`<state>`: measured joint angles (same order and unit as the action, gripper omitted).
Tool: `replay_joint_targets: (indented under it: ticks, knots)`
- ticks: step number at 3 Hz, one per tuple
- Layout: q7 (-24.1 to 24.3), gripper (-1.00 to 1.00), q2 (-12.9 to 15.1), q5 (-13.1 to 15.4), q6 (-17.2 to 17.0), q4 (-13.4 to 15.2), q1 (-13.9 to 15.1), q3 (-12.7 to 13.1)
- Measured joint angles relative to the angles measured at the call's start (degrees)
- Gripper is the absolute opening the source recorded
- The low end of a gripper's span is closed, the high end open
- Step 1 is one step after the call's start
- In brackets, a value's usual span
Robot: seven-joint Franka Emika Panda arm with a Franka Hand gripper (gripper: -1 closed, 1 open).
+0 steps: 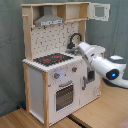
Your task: Play with the kitchen
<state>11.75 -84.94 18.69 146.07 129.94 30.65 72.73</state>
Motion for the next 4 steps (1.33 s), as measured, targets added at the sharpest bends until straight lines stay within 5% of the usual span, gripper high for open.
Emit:
replay_joint_targets:
  ticks: [4]
  knots:
    - [-2.54,1.00,-0.19,9.83,-16.92,0.10,-8.50,-9.83]
